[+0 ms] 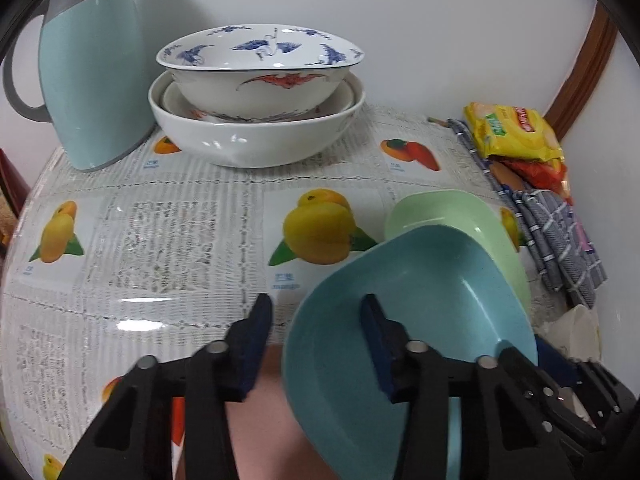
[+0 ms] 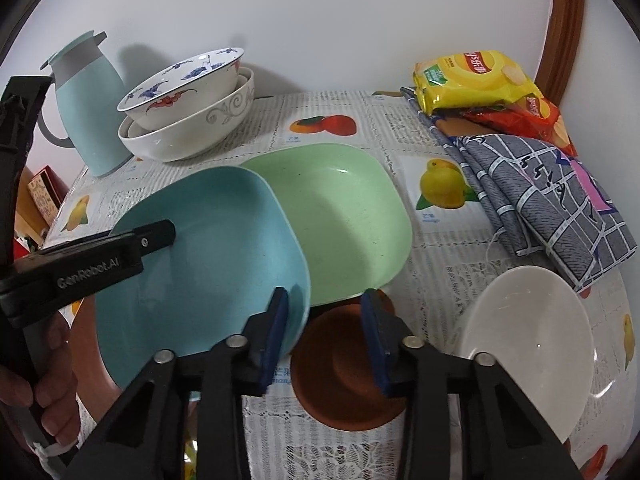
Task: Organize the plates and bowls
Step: 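Close both grippers on the light blue plate rim and lift it, then carry the light blue plate with both grippers and lower it onto the pink plate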
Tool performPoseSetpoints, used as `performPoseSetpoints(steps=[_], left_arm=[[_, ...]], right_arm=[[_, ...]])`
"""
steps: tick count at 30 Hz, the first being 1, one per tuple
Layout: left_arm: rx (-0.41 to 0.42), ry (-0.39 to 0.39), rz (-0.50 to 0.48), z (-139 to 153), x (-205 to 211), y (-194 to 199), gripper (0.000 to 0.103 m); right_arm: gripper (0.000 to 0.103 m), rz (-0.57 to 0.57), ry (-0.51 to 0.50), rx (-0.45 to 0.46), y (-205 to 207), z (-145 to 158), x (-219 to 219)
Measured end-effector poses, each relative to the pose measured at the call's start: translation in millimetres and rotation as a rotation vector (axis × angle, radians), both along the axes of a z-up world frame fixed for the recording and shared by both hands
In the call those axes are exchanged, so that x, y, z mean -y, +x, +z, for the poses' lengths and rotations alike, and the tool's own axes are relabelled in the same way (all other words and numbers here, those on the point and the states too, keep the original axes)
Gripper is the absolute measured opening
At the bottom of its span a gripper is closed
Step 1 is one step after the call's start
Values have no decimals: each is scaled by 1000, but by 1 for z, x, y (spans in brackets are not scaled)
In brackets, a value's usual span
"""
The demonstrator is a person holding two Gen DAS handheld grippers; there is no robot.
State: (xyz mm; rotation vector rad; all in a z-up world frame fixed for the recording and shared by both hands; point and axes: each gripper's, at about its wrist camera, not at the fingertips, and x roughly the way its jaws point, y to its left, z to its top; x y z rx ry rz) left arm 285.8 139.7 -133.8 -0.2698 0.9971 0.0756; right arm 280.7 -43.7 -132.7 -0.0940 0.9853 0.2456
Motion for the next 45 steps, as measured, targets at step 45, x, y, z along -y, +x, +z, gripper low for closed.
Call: performPoseSetpoints(steps=[45], left_arm=[[156, -60, 25, 86, 16, -133, 15]], right_arm=[[6, -78, 109, 122, -113, 83, 23]])
